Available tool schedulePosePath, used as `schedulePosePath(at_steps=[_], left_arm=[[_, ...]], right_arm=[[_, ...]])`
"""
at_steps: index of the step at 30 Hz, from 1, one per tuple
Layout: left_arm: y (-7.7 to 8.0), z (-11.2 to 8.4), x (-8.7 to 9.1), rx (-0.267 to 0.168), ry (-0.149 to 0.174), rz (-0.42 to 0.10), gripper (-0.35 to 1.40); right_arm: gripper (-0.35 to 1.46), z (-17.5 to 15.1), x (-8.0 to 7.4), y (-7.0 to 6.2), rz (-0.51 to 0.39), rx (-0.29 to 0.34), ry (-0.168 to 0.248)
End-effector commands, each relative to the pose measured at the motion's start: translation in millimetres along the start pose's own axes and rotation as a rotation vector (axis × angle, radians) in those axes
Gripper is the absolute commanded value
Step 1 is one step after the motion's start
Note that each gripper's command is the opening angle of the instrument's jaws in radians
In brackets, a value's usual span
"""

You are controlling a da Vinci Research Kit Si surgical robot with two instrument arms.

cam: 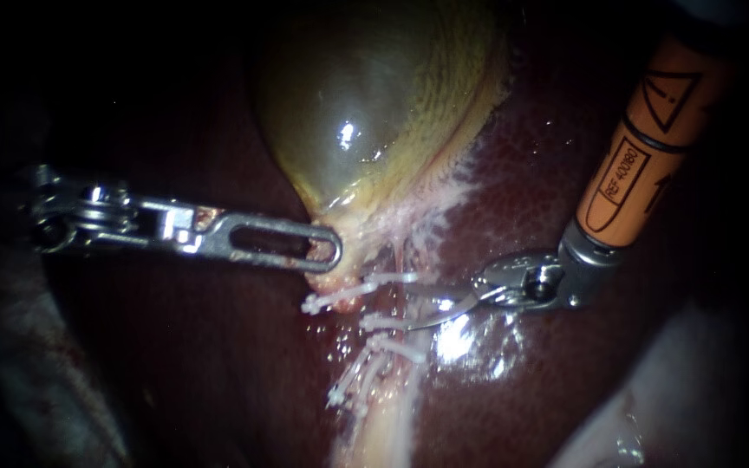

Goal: Go to the cutting position right tube

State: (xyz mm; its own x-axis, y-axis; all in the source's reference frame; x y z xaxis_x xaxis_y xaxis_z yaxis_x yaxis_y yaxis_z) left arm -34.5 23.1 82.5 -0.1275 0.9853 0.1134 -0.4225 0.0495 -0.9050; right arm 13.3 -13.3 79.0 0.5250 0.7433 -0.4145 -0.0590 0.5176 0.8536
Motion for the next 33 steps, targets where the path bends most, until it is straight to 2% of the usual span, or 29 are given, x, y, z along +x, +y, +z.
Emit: schedulePosePath(at_steps=[1, 14, 33], left_arm=[[0.1, 0.0, 0.0, 0.000, -0.001, 0.003, -0.35], [0.8, 0.0, -0.3, -0.002, 0.002, 0.008, -0.35], [1.2, 0.1, -0.5, -0.001, 0.003, 0.007, -0.35]], right_arm=[[1.30, 0.1, 0.0, 0.1, 0.006, -0.002, 0.000], [1.30, 1.4, -0.5, 0.9, 0.021, -0.007, -0.001], [1.18, 3.1, 0.0, 0.7, 0.109, -0.011, 0.004]])
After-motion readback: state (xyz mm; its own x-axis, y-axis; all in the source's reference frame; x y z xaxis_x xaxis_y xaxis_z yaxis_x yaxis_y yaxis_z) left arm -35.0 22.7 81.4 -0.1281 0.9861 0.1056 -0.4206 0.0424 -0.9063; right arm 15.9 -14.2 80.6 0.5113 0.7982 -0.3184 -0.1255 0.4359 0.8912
